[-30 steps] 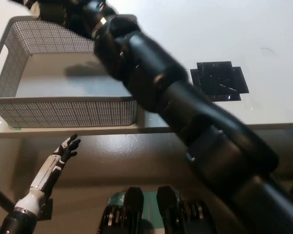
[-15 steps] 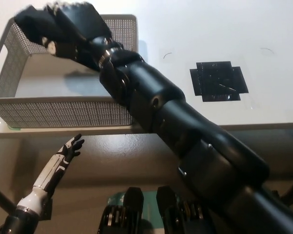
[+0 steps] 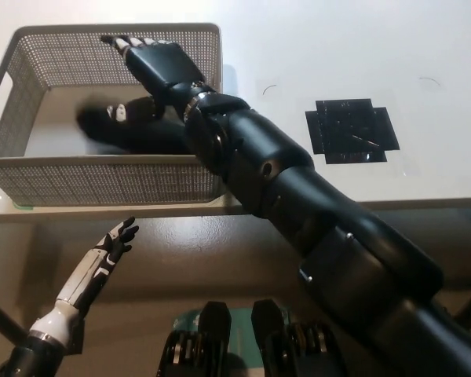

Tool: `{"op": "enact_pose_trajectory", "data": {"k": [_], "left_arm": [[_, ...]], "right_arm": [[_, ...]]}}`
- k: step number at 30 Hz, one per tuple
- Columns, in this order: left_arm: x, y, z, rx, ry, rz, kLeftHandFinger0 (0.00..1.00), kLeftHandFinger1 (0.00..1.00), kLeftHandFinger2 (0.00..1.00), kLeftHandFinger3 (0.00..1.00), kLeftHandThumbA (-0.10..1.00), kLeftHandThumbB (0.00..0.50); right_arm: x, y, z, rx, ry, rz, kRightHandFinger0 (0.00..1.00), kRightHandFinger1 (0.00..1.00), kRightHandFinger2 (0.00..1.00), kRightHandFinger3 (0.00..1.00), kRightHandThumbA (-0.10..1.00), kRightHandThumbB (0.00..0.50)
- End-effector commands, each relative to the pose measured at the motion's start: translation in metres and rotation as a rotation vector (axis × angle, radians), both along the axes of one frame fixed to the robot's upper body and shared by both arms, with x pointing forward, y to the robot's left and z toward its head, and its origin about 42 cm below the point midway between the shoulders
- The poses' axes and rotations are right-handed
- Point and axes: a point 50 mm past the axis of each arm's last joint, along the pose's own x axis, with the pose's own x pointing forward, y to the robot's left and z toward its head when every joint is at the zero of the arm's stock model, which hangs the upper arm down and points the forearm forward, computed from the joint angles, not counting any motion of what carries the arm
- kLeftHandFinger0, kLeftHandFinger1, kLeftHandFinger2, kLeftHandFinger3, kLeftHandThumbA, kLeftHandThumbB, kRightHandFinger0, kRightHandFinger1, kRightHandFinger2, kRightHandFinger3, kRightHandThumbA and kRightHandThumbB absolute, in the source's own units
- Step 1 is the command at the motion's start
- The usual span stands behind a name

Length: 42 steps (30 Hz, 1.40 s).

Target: Use the right hand to pick up the pencil case on the right hand side and put it into a grey container on the left side

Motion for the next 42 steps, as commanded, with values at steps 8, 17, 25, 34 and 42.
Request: {"op": "enact_pose_trajectory", "data": {"k": [8,17,25,34,42], "left_arm": [[0.019,0.004,0.027,0.042,-0.088,-0.038,1.00,1.00,1.00,1.00,1.00,0.444],[0.019,0.007,0.028,0.060,-0.076,-0.041,1.00,1.00,1.00,1.00,1.00,0.460],[0.015,0.008,0.023,0.093,-0.070,-0.048,1.00,1.00,1.00,1.00,1.00,0.466],[0.010,0.009,0.016,0.085,-0.050,-0.025,1.00,1.00,1.00,1.00,1.00,0.455],[0.007,0.011,0.014,0.087,-0.046,-0.022,1.00,1.00,1.00,1.00,1.00,0.437]], "right_arm": [[0.013,-0.009,0.041,-0.015,0.070,0.004,1.00,1.00,1.00,1.00,1.00,0.500],[0.025,-0.040,0.071,0.128,0.006,0.028,1.00,1.00,1.00,1.00,1.00,0.500],[0.010,-0.087,0.118,0.376,-0.052,0.118,1.00,1.00,1.00,1.00,1.00,0.438],[-0.009,-0.145,0.108,0.456,-0.104,0.094,1.00,1.00,1.00,1.00,1.00,0.462],[-0.027,-0.224,0.063,0.552,-0.087,-0.017,1.00,1.00,1.00,1.00,1.00,0.468]]}}
